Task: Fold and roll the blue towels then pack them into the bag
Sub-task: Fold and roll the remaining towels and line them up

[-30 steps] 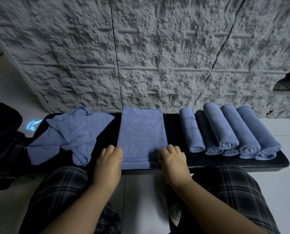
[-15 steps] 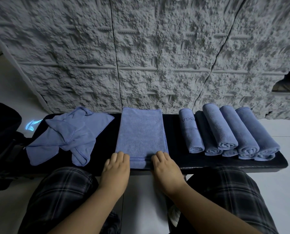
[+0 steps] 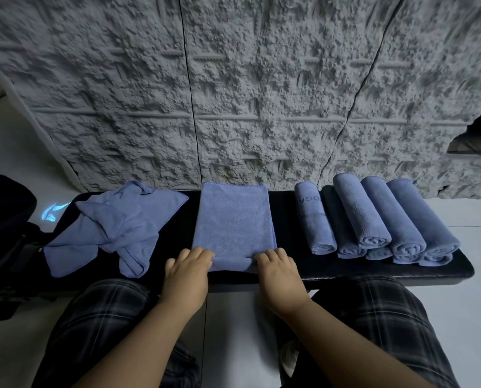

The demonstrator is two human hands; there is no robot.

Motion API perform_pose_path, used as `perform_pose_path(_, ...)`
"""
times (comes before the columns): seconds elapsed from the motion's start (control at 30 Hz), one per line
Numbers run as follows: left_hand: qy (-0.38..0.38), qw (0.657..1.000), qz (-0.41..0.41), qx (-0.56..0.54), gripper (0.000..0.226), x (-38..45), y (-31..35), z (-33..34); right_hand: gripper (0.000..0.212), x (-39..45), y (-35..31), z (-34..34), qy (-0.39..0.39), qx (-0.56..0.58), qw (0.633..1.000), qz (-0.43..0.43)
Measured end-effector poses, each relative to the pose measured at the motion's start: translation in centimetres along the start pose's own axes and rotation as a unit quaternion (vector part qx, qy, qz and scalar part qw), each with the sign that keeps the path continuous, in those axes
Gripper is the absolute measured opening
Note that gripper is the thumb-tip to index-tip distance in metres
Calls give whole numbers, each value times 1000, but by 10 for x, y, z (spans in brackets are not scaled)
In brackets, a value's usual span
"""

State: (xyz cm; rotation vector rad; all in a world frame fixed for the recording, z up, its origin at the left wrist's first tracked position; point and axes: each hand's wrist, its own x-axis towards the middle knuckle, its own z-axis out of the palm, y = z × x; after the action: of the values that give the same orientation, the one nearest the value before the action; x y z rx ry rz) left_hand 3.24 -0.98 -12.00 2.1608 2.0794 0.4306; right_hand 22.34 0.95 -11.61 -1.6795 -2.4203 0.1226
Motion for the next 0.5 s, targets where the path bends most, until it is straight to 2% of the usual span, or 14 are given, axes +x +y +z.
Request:
perform_pose_path(0.1, -47, 999, 1, -9, 22, 1, -2, 0, 28, 0, 8, -4, -83, 46, 995, 16)
perform_pose_path(0.2, -41, 999, -15, -32, 12, 2, -4, -3, 7, -1, 8, -2, -66, 95, 992, 41)
perform_pose_path(0.27, -37, 998, -47, -31, 12, 4, -5, -5, 5, 0, 7, 0, -65, 80, 993, 60)
perform_pose_path(0.37, 20, 999, -42, -24, 14, 5, -5, -5, 13, 1, 5, 5, -4, 33, 997, 72)
perform_pose_path(0.43, 73, 997, 2, -11, 30, 4, -4, -1, 22, 1, 3, 6, 52, -12, 997, 51)
perform_pose_path(0.5, 93, 994, 48, -2, 44, 4, -1, 0, 17, 2, 0, 4, 82, -39, 996, 8)
